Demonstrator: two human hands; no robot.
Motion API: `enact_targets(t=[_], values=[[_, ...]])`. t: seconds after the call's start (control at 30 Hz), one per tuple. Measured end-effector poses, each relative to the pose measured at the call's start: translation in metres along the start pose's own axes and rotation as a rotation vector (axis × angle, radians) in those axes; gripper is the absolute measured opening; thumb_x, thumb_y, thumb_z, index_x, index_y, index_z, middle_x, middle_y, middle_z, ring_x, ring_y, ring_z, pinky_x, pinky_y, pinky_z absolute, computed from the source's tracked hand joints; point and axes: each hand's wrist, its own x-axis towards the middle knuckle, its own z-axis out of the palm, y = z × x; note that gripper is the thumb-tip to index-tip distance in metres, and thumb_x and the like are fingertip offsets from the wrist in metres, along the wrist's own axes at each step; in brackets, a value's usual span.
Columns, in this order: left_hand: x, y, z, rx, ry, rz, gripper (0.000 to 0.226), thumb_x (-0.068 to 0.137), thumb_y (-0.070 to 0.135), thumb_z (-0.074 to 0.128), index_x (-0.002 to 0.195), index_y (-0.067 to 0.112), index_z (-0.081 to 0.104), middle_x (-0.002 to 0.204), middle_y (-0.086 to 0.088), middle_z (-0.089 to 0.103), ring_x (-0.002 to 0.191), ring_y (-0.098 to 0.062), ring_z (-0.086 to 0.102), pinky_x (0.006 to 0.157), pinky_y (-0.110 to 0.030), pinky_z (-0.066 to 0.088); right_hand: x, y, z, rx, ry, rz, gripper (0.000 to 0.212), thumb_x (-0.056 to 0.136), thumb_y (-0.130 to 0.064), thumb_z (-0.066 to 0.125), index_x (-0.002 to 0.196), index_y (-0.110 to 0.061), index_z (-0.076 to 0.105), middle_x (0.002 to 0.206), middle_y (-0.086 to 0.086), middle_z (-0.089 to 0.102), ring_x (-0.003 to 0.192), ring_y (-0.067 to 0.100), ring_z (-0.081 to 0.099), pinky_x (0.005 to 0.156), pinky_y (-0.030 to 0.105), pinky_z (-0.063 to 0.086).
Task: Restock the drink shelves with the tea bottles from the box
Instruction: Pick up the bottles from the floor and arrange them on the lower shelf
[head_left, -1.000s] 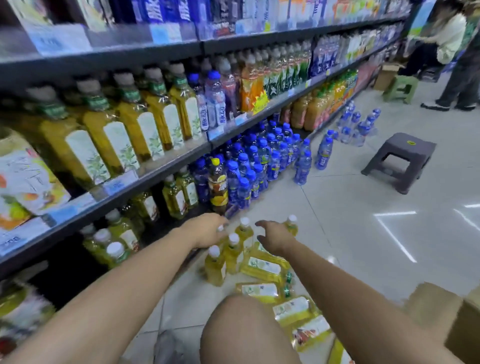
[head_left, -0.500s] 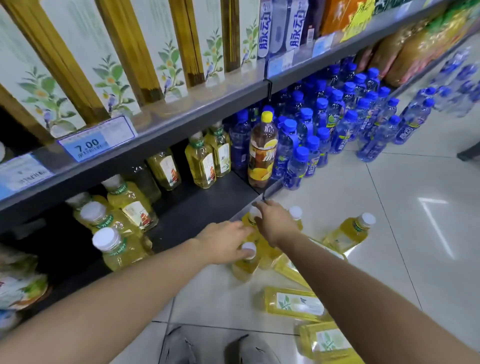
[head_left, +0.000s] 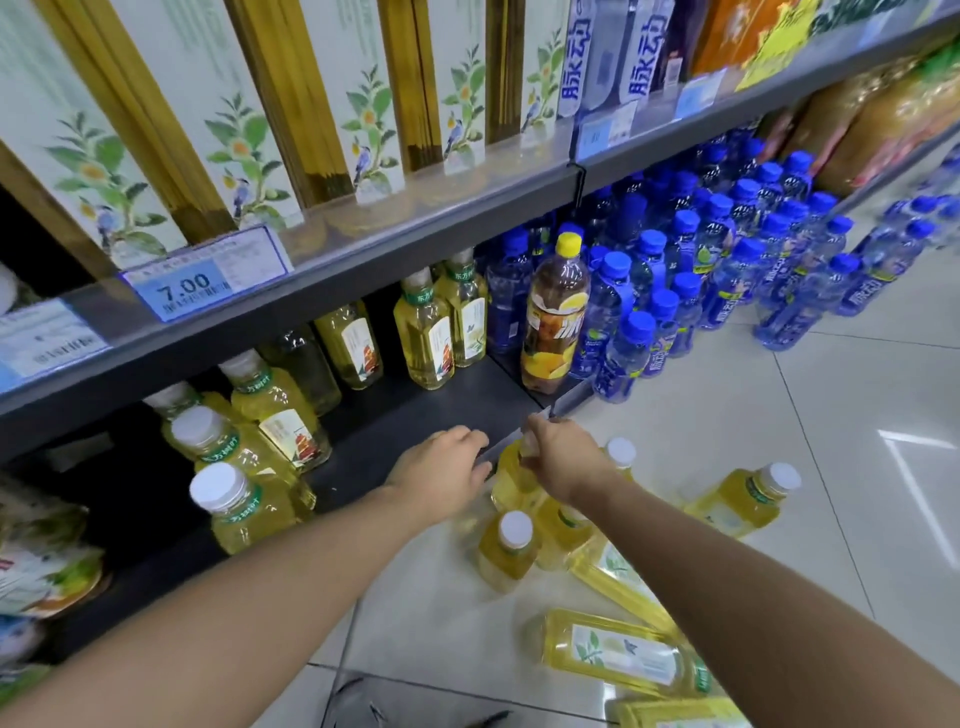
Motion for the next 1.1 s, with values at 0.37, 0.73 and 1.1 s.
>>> enact_targets(t=[0.37, 0.73, 1.1], values=[[-0.041, 0.039, -0.061, -0.181, 0.081, 0.002, 0.050, 0.097, 0.041, 0.053, 0.143, 0.030, 0.039, 0.137, 0.001, 0.050, 0.123, -0.026, 0.053, 0.092, -0.046, 0.052, -0.033, -0.045, -0.110, 0.006, 0.186, -0.101, 0.035, 0.092, -0.023, 0.063, 0.124, -0.016, 0.049, 0.112, 0.014, 0.058, 0.097, 0.035, 0.058, 0.073, 0.035, 0.045], [0.012, 0.015, -0.053, -0.390, 0.008, -0.122, 0.078, 0.098, 0.033, 0.056, 0.158, 0.036, 0.006, 0.152, -0.004, 0.042, 0.137, -0.026, 0.043, 0.109, -0.044, 0.042, 0.045, -0.052, -0.086, 0.042, 0.225, -0.065, 0.040, 0.092, -0.012, 0.059, 0.130, -0.019, 0.048, 0.115, 0.012, 0.053, 0.100, 0.035, 0.059, 0.081, 0.042, 0.052], [0.077, 0.004, -0.019, -0.586, -0.130, -0.287, 0.084, 0.098, 0.035, 0.055, 0.159, 0.030, -0.003, 0.159, -0.004, 0.032, 0.143, -0.025, 0.035, 0.114, -0.035, 0.032, 0.117, -0.042, -0.068, 0.296, 0.349, -0.096, 0.068, 0.094, -0.012, 0.060, 0.151, -0.021, 0.025, 0.138, 0.010, 0.046, 0.121, 0.030, 0.052, 0.101, 0.040, 0.043]])
